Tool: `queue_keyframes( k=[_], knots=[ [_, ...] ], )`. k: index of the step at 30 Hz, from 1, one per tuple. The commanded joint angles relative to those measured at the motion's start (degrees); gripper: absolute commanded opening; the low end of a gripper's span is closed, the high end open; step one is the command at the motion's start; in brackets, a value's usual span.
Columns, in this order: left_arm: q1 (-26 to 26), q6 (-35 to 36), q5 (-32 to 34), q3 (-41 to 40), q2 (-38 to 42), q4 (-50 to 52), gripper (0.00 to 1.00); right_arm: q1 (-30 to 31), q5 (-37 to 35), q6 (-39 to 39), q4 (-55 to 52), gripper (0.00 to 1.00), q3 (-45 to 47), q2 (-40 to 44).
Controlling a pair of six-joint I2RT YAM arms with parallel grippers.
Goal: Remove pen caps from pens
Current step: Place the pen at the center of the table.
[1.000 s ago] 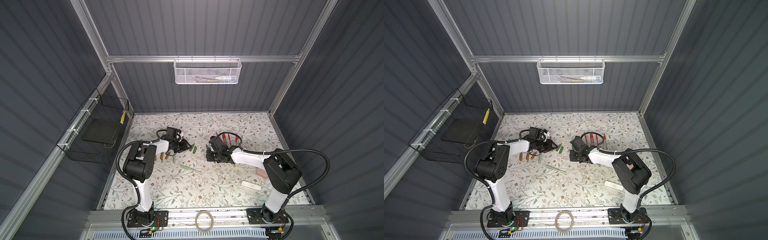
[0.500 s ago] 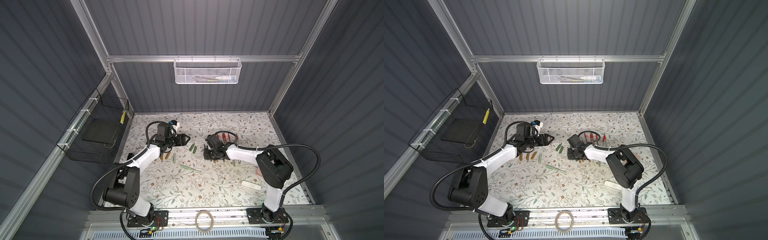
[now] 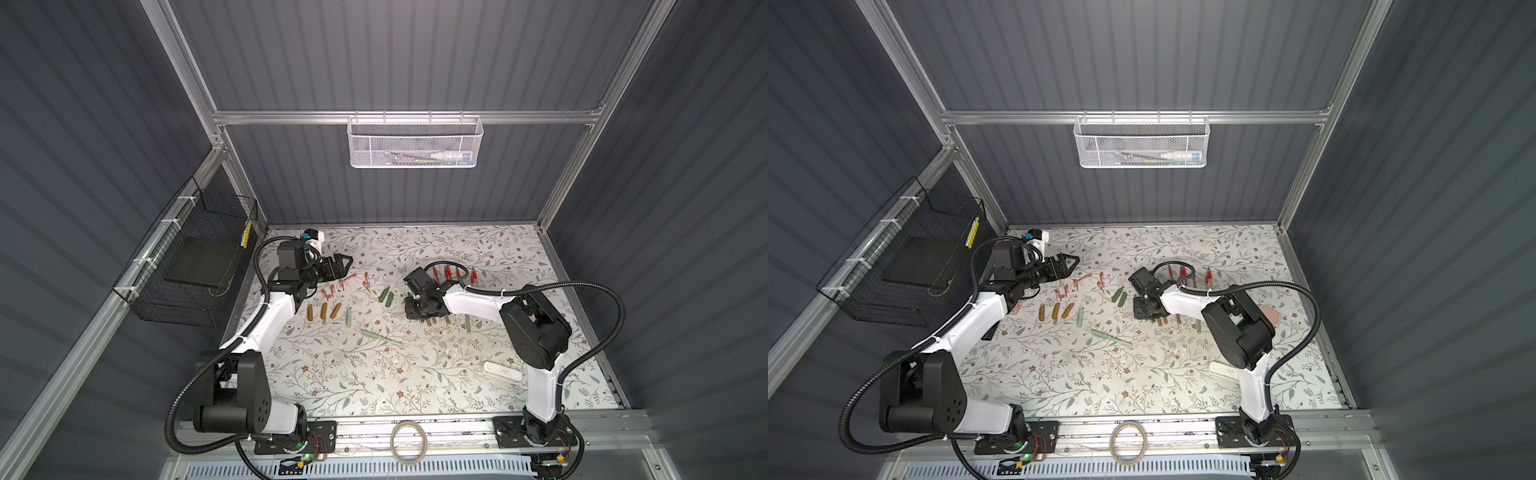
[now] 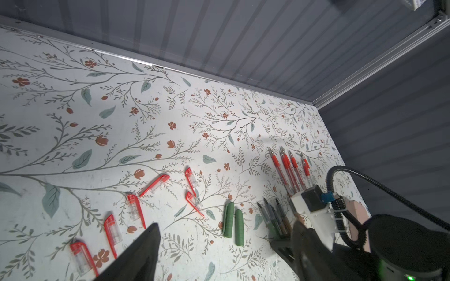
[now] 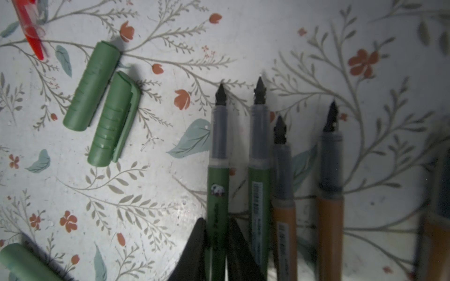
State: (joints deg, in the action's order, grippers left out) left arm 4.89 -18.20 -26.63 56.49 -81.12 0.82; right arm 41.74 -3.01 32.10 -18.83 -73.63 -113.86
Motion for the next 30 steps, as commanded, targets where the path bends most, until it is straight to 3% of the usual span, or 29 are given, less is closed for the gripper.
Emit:
queue_keyframes(
  k=[1,7,13,18,22,30],
  knots=[
    [-1.46,1.36,-2.28,0.51,1.13,0.58,0.92,0.53,-1.42,-0.98,-2.81,0.22,-1.46,-1.56],
    [-4.39,0.71,-2.71,-0.07,1.85,-0.29,0.94,0.76,-1.49,-1.35,-3.14,0.23,-1.95,-1.76],
    [-5.44,0.8,-3.24,-0.63,2.15,-1.18,0.95,1.62,-1.52,-2.35,-3.14,0.24,-1.07,3.59],
    [-7.02,0.79,-3.08,-1.11,2.61,-1.54,0.96,4.46,-0.71,-5.07,-0.81,0.32,1.14,9.59],
    [-8.6,-0.06,-3.52,-1.03,2.63,-1.46,0.97,5.73,5.34,-6.74,-2.48,0.36,-0.5,7.76],
    [-10.83,-0.87,-3.98,-1.64,2.9,-2.07,0.98,10.96,6.04,-14.49,-9.04,0.39,-6.91,2.27]
  ],
)
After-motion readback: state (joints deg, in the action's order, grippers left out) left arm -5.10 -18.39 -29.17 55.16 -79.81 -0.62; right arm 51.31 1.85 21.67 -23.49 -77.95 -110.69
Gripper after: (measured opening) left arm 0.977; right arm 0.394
